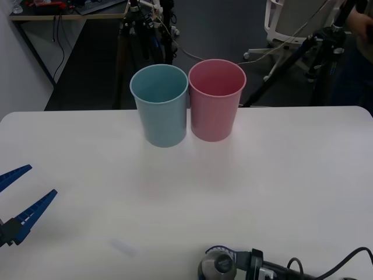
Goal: Grasp the object on the table and drop it into the matching bin: aluminum can to the light blue bin, PET bottle to the pink bin.
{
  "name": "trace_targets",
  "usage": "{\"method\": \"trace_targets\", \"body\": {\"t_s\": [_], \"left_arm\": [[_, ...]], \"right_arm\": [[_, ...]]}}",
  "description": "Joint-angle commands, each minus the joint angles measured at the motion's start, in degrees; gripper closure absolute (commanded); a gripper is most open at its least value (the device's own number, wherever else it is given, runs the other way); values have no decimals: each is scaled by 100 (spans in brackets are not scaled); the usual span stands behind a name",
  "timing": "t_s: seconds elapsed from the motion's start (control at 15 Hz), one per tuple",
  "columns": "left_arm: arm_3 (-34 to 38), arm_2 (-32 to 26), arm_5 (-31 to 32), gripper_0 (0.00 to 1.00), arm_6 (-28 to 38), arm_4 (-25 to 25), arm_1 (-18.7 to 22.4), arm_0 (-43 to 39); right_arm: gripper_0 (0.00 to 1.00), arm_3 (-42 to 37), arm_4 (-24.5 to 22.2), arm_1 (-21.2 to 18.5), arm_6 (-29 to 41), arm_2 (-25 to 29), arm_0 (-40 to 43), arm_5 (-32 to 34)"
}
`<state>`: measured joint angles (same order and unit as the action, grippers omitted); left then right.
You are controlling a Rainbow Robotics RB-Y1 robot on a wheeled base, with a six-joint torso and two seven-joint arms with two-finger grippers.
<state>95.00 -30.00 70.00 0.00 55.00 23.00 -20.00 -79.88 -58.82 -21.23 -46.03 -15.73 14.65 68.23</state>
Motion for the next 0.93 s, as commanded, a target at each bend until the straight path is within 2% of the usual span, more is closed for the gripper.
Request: {"method": "trace_targets", "body": {"t_s": [0.07,0.27,0.53,0.93], "left_arm": [[0,0,0,0,0,0,0,0],[0,0,0,0,0,0,0,0],[0,0,0,0,0,0,0,0],[0,0,0,0,0,0,0,0]], "right_arm": [[100,-45,151,-100,15,70,20,15],[100,-326,485,-364,94,228,134,-29],[100,-607,1276,-848,235,500,389,-363],[100,-607,1742,-856,481,1590,574,-521]]}}
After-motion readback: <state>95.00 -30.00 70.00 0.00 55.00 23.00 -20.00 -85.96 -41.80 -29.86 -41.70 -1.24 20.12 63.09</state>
